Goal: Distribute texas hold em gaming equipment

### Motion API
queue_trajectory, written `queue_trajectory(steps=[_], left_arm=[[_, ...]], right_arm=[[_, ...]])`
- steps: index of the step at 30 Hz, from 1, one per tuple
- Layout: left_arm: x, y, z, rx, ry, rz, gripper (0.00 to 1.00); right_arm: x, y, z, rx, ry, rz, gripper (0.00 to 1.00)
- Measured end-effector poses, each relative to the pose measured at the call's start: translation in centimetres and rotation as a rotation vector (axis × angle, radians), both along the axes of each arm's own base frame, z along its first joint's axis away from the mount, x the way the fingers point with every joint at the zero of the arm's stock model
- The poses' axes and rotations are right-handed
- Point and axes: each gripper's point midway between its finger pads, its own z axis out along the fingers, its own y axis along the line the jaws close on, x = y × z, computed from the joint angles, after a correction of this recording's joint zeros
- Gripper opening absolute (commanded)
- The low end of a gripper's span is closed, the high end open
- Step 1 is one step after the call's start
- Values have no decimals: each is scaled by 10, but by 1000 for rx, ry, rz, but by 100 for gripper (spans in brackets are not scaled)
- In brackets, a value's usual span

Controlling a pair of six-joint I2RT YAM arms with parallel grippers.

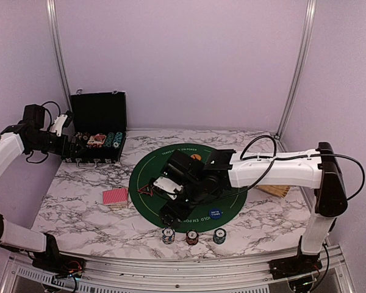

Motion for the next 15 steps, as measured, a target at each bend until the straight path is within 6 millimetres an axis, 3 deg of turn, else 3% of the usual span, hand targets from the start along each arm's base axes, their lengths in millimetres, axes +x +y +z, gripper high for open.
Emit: queue_trajectory(steps=[6,15], left_arm=[[-2,-1,2,-6,-2,-5,99],[-3,-3,3,-11,-3,-10,99]], right_arm=[[-17,11,-28,-75,27,65,96],[-26,17,-32,-95,27,115,90]])
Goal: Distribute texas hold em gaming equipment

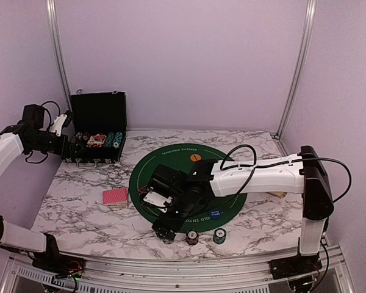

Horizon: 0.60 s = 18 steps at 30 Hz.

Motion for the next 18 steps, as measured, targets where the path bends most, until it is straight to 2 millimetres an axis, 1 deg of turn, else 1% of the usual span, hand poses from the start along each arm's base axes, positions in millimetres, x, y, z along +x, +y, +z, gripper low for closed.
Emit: queue_trajectory(steps=[3,7,13,18], left_arm=[[0,0,0,0,0,0,99],[0,0,0,0,0,0,99],[-1,0,0,2,2,-2,99],[-1,0,-1,3,3,-3,99]], right_arm=[[-2,0,-6,-14,5,12,85],[-5,-1,-14,-35,7,29,80],[-6,-1,-15,-38,8,35,72],[-7,-1,-15,-39,9,40,70]])
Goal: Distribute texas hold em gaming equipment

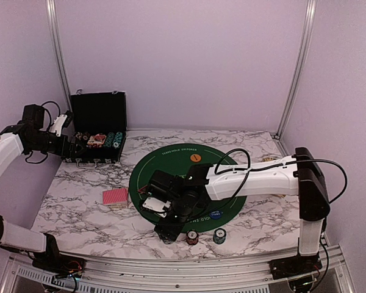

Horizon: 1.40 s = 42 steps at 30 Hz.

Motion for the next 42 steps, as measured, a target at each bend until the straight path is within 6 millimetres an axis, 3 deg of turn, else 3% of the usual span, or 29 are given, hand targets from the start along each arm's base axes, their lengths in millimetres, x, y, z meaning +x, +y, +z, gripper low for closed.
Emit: queue_trajectory(steps=[12,21,32,42], left_arm=[[-1,0,1,6,1,-7,99],[0,0,4,10,-8,-9,99],[0,0,5,11,-9,-10,99],[0,0,5,12,-10,-11,99]], right_arm=[[-7,1,-3,-4,9,30,63],[-8,1,-5,-11,12,35,49],[-9,-1,-10,-23,16,36,49],[-9,-2,-11,-26,16,36,32]])
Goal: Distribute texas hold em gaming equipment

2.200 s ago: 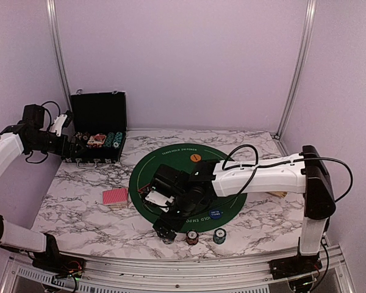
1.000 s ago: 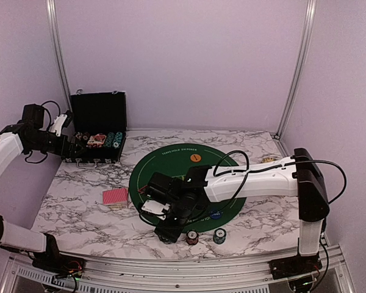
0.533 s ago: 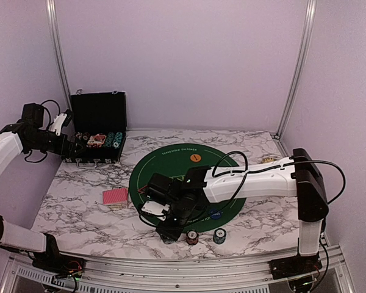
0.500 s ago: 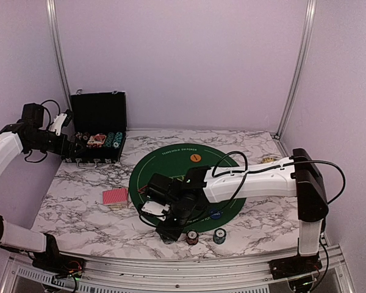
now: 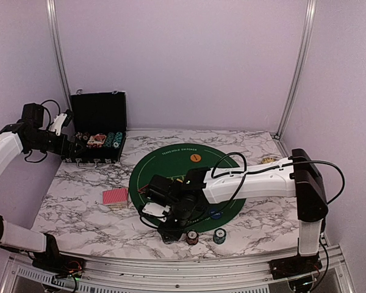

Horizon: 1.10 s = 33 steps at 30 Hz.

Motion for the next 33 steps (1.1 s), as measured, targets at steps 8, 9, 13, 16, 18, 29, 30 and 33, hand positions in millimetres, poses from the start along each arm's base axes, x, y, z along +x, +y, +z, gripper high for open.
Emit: queue_trajectory(steps=[8,9,13,16,18,29,30,33], left_arm=[[0,0,0,0,0,0,99],[0,0,0,0,0,0,99],[0,0,0,-1,0,-1,99],[0,0,0,-1,0,-1,99],[0,0,0,-1,0,-1,99],[0,-2,1,-7,-1,-7,99],[-1,-2,0,-8,0,-8,99],[-1,-2,0,-8,0,-9,99]], right_arm=[[0,-1,2,-7,-1,-1,25],[0,-1,2,-8,-2,-2,23],[3,3,13,1,-14,-5,20],[8,10,24,26,-32,-12,19],[11,15,32,46,-45,-16,18],[76,52,33,109,-110,-131,17],[87,53,27,104,-116,-150,17],[113,56,6,86,-129,-197,17]])
